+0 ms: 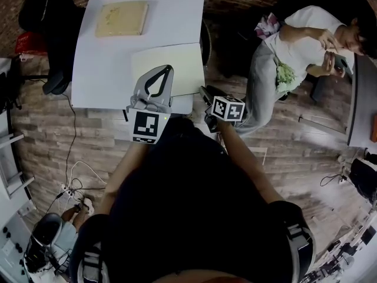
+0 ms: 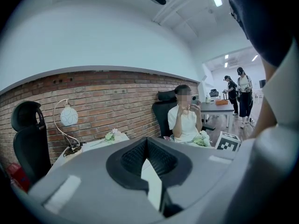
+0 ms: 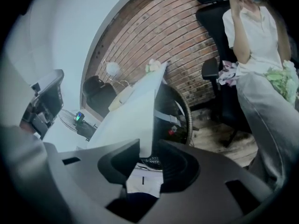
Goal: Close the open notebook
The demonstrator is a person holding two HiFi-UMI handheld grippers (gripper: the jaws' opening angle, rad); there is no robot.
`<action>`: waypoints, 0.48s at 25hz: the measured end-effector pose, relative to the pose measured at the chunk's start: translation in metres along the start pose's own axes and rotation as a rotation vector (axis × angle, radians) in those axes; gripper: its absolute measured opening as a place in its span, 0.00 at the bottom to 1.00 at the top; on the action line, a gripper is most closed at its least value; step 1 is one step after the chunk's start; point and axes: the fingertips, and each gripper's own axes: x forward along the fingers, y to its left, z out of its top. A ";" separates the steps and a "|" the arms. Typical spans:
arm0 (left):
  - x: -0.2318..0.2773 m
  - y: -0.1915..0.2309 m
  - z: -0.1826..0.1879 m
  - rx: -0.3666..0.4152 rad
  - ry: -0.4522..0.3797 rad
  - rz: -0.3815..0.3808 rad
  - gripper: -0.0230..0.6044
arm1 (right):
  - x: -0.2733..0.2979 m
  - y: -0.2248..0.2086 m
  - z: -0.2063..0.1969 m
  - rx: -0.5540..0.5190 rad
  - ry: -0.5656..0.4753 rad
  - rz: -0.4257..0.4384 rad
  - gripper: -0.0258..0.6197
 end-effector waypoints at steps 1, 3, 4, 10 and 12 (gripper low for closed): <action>0.000 0.000 0.000 0.000 0.000 0.000 0.03 | 0.000 0.000 0.000 0.012 0.002 0.001 0.22; -0.001 0.002 -0.001 -0.002 -0.001 0.002 0.03 | 0.000 0.001 0.000 0.030 0.006 0.004 0.22; -0.001 0.002 0.000 -0.003 -0.003 0.003 0.03 | 0.000 0.002 0.000 0.037 0.006 0.005 0.21; -0.005 0.005 -0.002 -0.007 -0.009 0.006 0.03 | -0.001 0.002 0.001 0.072 -0.008 -0.003 0.17; -0.007 0.007 -0.002 -0.008 -0.011 0.005 0.03 | -0.005 0.004 0.005 0.060 -0.018 -0.025 0.16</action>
